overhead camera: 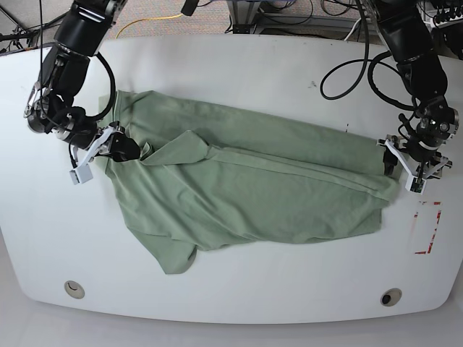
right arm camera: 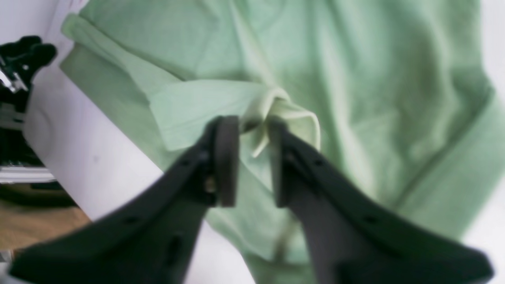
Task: Fold the T-shirt properly
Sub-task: 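Grasp the shirt edge with the right gripper and pull it outward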
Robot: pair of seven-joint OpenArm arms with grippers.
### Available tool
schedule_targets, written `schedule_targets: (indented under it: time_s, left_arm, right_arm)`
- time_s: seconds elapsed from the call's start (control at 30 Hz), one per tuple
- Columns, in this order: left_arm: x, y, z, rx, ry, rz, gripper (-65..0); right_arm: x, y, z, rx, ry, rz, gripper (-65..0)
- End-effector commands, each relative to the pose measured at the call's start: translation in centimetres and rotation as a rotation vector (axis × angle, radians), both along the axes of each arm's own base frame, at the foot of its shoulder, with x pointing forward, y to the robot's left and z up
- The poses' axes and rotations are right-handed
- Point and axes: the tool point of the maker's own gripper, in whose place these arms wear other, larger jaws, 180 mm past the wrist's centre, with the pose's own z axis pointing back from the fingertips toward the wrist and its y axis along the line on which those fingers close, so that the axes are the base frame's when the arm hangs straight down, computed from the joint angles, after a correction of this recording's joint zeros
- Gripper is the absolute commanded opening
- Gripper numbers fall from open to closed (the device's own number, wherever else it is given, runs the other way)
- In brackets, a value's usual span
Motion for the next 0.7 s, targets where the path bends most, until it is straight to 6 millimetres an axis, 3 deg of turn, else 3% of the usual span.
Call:
schedule_targets:
  time_s: [0.0,0.17,0.37,0.67]
  left_arm:
    - [1.0,0.4,2.0,0.01,-0.062,-0.002,-25.3]
    - [1.0,0.4,2.0,0.01,-0.062,-0.002,-25.3]
    - [1.1,0.4,2.0,0.009,-0.065,-0.003,-25.3]
    - [1.5,0.2,3.1,-0.075,-0.124,0.015,-24.9]
  right_arm:
    - [0.4,-1.5,1.4,-0.022,-0.045,-0.016,-37.9]
    - [-1.3,-3.0,1.1,-0.068,-0.026,-0.024,-25.7]
    - [-3.9,-3.2,1.3,-0.135,-0.027,-0.02,-24.3]
    - [-6.6,-5.1,-1.5,-0.211,0.081,-0.101,-24.1]
